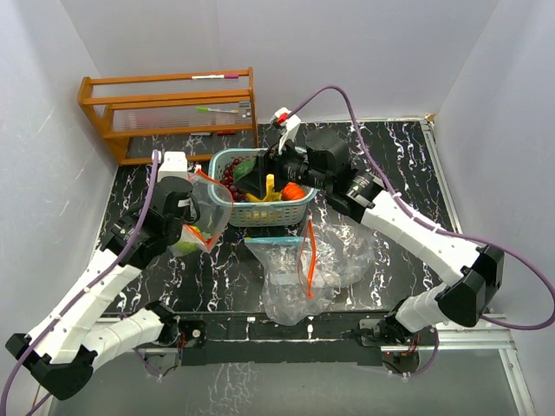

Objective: Place the food in the zip-top bag and seal the zipper
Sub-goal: Pick up the fake vegetable from the bin, then place the fake vegetable in the zipper food storage bag, then pick up the fake fruit from the bin, then place the fake fruit in the zipper food storage bag.

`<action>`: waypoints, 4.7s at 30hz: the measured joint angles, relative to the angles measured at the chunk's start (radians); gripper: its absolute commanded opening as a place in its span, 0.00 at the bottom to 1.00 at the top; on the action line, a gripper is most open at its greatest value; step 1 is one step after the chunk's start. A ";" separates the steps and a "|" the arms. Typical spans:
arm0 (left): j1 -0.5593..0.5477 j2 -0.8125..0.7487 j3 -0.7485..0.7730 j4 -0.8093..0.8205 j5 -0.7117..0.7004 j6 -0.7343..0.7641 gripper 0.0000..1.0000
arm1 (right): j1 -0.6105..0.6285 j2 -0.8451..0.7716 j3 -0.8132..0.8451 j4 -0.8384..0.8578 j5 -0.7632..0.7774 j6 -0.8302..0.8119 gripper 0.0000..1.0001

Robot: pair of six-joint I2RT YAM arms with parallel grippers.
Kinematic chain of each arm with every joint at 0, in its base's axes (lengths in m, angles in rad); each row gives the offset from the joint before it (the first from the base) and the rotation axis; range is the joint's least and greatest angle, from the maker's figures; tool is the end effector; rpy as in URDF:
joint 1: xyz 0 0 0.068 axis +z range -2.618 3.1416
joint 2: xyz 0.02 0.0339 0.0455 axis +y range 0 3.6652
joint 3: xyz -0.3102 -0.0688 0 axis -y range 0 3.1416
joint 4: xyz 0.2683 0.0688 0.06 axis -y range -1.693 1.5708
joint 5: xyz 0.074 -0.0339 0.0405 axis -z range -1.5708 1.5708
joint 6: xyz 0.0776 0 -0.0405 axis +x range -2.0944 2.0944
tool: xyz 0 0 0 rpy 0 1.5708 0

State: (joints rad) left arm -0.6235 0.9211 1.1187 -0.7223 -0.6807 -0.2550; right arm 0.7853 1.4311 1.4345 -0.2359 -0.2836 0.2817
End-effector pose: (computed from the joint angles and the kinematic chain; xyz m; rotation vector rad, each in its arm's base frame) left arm 0.1908 -0.0771 0.4047 -0.0339 1.9732 0.1456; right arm 0.2600 0.2907 0.4474 -0.6814 1.7874 0.9981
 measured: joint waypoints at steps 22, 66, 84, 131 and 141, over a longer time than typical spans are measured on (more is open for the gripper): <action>0.005 0.011 -0.002 0.038 0.073 -0.019 0.00 | 0.190 0.240 0.036 0.102 0.062 0.085 0.92; 0.005 -0.110 -0.055 -0.065 -0.070 -0.025 0.00 | -0.038 0.545 0.266 -0.032 0.383 0.222 0.97; 0.005 -0.110 -0.057 -0.071 -0.066 -0.026 0.00 | -0.040 0.517 0.182 0.064 0.309 0.239 0.23; 0.005 -0.001 -0.025 0.003 0.109 -0.069 0.00 | 0.297 0.095 -0.331 0.687 0.467 0.248 0.20; 0.005 -0.028 0.000 -0.001 0.124 -0.082 0.00 | 0.360 0.159 -0.293 0.630 0.580 0.135 0.27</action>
State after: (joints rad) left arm -0.6186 0.8932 1.1183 -0.7231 -0.5571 -0.3370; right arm 1.1458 1.5898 1.1412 0.3943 0.2966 0.4164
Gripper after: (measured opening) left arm 0.008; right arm 0.274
